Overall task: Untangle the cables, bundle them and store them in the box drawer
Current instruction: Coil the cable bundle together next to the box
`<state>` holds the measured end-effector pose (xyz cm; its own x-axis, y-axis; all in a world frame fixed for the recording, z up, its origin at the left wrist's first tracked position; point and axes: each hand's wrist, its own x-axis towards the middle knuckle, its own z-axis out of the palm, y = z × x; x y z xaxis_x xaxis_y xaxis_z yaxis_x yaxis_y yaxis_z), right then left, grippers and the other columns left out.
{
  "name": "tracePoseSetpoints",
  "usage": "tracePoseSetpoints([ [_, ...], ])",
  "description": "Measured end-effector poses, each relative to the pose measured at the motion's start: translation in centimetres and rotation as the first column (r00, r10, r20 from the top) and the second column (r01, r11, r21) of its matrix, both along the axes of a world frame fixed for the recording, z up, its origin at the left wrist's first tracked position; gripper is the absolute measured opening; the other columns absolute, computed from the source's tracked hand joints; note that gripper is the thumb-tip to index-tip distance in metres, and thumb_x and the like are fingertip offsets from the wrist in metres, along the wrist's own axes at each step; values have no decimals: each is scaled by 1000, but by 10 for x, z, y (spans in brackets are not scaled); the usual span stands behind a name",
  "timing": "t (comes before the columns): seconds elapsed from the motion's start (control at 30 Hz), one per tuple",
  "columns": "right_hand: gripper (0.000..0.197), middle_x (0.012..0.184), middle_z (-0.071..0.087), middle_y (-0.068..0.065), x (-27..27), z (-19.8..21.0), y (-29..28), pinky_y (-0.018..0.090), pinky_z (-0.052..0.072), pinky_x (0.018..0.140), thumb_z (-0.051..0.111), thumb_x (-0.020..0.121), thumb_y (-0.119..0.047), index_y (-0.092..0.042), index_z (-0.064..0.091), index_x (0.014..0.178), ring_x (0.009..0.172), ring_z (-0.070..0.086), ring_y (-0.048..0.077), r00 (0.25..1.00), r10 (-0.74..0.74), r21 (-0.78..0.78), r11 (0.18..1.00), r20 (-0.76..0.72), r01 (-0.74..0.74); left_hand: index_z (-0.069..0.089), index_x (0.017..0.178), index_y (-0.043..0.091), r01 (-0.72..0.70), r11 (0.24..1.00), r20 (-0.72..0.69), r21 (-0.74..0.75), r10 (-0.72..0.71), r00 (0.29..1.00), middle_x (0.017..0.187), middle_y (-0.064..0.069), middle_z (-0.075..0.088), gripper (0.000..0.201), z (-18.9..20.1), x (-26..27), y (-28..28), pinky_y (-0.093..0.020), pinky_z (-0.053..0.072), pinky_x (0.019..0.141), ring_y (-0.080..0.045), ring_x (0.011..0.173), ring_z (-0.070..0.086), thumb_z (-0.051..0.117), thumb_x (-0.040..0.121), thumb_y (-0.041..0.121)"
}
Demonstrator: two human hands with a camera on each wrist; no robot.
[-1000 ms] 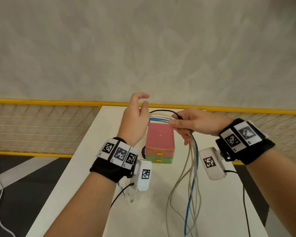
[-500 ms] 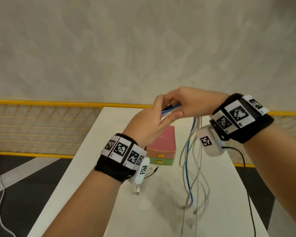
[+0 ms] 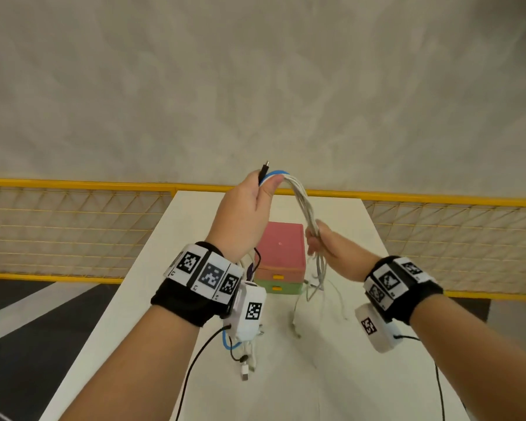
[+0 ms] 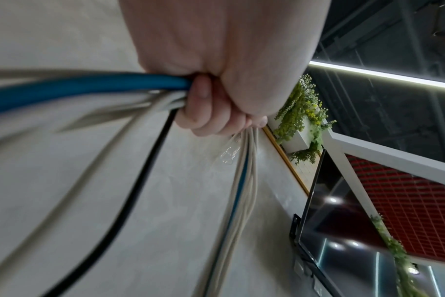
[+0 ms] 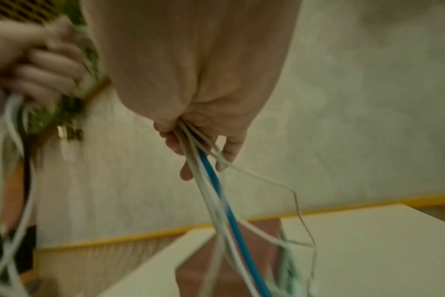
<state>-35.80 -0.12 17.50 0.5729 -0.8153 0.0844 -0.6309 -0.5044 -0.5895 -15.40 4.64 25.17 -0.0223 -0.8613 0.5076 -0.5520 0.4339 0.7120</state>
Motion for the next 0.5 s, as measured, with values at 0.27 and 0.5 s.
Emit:
tracePoseSetpoints([
  [0.27,21,99,51,11,-19,-67,-18,34,41,76,56,91,-31,-11,58,89,91,56,27,818,-118,-4,990,-563,140,39,70,29,20,1000,-120,-6,-20,993,59,2,37,33,1,-5,-1,-31,32,53,-11,53,35,38,101,41],
  [0.5,15,86,56,13,-22,-40,-44,29,42,67,41,94,-7,-5,55,89,81,59,31,870,-412,150,875,-271,461,39,70,23,25,1000,-182,-3,-25,983,58,6,36,36,-4,4,-8,-28,30,51,-8,51,33,37,102,41],
])
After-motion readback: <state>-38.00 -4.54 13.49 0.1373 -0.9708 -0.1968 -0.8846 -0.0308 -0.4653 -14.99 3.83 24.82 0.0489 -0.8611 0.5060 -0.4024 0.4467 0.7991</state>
